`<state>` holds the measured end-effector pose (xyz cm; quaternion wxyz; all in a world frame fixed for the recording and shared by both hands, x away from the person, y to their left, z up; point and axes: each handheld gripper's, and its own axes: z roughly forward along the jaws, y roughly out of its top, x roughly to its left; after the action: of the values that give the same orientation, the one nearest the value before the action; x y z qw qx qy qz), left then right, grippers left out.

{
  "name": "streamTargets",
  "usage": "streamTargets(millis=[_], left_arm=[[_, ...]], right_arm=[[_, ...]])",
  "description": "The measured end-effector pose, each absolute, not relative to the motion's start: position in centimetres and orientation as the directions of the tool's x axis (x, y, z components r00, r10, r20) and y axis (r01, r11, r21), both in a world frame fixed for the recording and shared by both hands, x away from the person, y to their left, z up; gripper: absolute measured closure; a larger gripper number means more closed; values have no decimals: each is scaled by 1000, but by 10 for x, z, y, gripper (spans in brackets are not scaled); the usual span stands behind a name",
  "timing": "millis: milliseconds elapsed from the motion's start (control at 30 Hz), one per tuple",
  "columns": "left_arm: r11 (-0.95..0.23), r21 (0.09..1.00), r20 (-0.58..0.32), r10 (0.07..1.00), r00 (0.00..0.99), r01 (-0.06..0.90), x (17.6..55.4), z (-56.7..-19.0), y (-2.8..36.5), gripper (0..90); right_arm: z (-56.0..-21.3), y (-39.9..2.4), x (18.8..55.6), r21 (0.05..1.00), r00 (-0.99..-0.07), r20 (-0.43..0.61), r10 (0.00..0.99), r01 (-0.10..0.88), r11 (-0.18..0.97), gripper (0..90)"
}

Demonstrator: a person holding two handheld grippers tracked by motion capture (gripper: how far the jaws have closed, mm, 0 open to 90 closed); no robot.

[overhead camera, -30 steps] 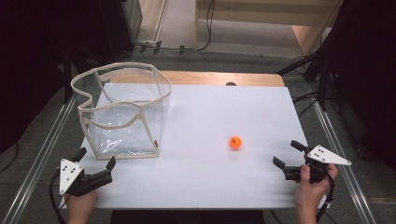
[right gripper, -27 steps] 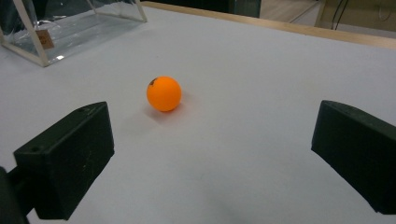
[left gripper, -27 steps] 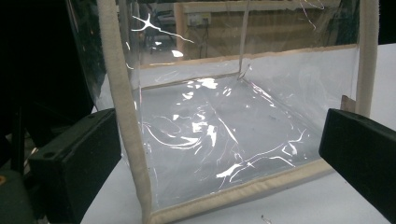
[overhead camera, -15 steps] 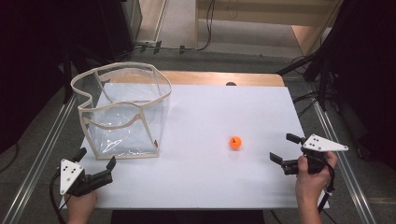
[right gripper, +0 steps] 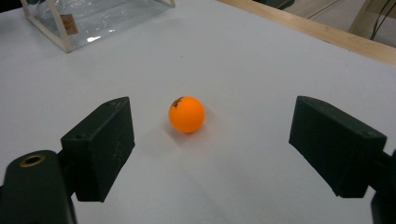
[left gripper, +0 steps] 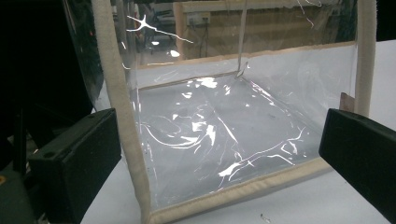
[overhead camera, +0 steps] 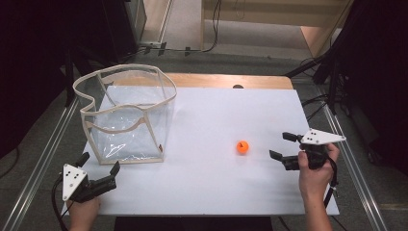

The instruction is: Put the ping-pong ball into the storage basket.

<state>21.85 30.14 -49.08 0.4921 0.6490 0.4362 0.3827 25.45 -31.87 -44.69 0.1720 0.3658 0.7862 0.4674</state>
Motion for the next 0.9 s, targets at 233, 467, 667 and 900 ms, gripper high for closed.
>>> streamTargets(millis=[233,467,667,900], left_arm=[[-137,972,69,943,327,190,218,-491,301,0],[-140,972,71,942,329,190,218,-491,301,0],[-141,971,72,942,329,191,218,-491,301,0],[-142,971,73,941,329,190,218,-491,301,0]], right_arm=[[-444,-313,262,853,-686,70,724,417,313,124],[-440,-302,271,830,-663,15,748,426,361,183],[-438,-295,282,810,-688,39,725,446,380,183],[-434,-290,293,781,-703,46,709,468,413,206]])
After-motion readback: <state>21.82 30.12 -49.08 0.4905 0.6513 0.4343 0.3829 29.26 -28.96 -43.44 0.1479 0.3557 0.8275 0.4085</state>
